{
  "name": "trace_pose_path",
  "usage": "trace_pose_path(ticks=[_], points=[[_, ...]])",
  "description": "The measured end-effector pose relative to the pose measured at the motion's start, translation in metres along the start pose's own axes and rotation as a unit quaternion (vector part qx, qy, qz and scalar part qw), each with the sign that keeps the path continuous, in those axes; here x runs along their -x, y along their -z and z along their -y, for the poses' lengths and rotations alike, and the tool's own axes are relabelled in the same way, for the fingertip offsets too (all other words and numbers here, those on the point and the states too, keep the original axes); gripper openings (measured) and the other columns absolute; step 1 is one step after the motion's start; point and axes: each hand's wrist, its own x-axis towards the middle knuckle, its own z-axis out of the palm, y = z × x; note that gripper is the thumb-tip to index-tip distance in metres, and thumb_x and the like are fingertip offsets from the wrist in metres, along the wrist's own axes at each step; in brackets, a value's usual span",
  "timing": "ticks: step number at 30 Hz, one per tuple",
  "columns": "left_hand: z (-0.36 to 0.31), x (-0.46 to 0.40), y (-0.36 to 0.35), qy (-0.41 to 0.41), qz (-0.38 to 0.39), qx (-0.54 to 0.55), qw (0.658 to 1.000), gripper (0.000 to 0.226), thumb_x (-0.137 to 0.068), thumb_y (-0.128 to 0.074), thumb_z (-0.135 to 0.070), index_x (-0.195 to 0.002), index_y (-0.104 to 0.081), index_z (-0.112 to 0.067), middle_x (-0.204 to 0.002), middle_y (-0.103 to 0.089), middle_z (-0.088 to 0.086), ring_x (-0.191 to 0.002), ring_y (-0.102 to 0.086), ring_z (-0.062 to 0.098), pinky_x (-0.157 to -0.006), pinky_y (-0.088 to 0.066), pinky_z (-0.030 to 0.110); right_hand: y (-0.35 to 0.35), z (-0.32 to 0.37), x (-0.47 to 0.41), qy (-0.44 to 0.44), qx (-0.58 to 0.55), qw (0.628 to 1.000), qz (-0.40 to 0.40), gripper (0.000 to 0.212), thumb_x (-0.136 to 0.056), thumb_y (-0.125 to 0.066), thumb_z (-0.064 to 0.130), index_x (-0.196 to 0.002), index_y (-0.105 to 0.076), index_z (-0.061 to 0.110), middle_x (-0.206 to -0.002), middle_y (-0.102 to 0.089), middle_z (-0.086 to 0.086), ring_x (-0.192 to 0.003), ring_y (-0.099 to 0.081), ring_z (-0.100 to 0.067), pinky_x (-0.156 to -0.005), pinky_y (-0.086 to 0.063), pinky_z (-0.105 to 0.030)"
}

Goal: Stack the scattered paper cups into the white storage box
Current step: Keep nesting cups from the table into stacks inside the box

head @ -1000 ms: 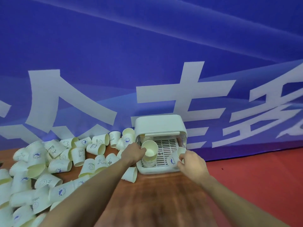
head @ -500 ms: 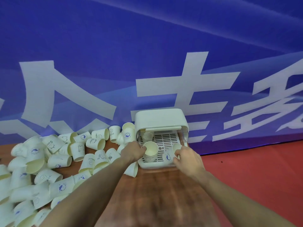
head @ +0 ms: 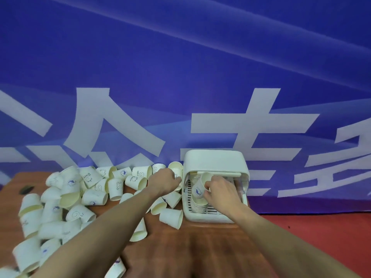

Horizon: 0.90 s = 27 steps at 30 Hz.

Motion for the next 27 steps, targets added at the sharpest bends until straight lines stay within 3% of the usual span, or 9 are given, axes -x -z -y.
trace_pose_path(ticks=[5,10,16,19,23,27], points=[[0.019,0.007,-0.014,-0.001,0.008,-0.054,0.999,0.04,-0.087,-0.046,-0.05,-0.061,-0.048,-0.02,-0.061,-0.053,-0.005,-0.068,-0.055,0.02,-0.065,-0.043,0.031,-0.023,0.002,-0.004,0.052,0.063,0.996,0.042,0.025,-0.091,-0.045,0.024,-0.096,-0.067,0.014,-0.102,-0.06,-0.005,-0.102,-0.054,-0.027,-0.074,-0.037,-0.034],[0.044,0.02,-0.037,0.002,0.03,-0.058,0.998,0.039,-0.085,-0.048,-0.049,-0.072,-0.063,-0.016,-0.081,-0.066,0.001,-0.078,-0.062,0.022,-0.062,-0.044,0.029,-0.043,0.005,-0.008,0.079,0.118,0.986,0.088,0.027,-0.095,-0.043,0.02,-0.106,-0.067,0.016,-0.11,-0.06,-0.005,-0.108,-0.053,-0.026,-0.078,-0.038,-0.034],[0.076,0.038,-0.045,0.04,0.044,-0.064,0.996,0.038,-0.088,-0.047,-0.051,-0.081,-0.061,-0.017,-0.086,-0.061,0.002,-0.082,-0.059,0.022,-0.065,-0.04,0.031,-0.058,0.013,-0.01,0.067,0.143,0.979,0.131,0.028,-0.092,-0.047,0.016,-0.114,-0.064,0.017,-0.118,-0.058,-0.004,-0.113,-0.052,-0.024,-0.085,-0.042,-0.034],[0.087,0.042,-0.039,0.05,0.038,-0.067,0.996,0.035,-0.088,-0.047,-0.049,-0.076,-0.058,-0.017,-0.086,-0.061,0.002,-0.082,-0.059,0.022,-0.066,-0.042,0.031,-0.058,0.017,-0.011,0.072,0.143,0.978,0.132,0.029,-0.092,-0.048,0.019,-0.116,-0.063,0.017,-0.12,-0.057,-0.004,-0.113,-0.052,-0.025,-0.087,-0.043,-0.035],[0.091,0.041,-0.03,0.051,0.019,-0.07,0.996,0.036,-0.09,-0.047,-0.047,-0.084,-0.063,-0.015,-0.094,-0.064,0.003,-0.091,-0.06,0.023,-0.069,-0.042,0.031,-0.049,0.022,-0.017,0.074,0.141,0.979,0.129,0.028,-0.091,-0.048,0.021,-0.113,-0.063,0.015,-0.119,-0.059,-0.006,-0.114,-0.052,-0.026,-0.087,-0.043,-0.035],[0.087,0.042,-0.019,0.042,0.019,-0.073,0.996,0.038,-0.087,-0.048,-0.046,-0.079,-0.065,-0.013,-0.083,-0.067,0.003,-0.081,-0.063,0.023,-0.062,-0.042,0.029,-0.035,0.032,-0.026,0.084,0.136,0.983,0.094,0.027,-0.09,-0.048,0.02,-0.11,-0.065,0.016,-0.117,-0.06,-0.007,-0.114,-0.052,-0.027,-0.085,-0.043,-0.035]])
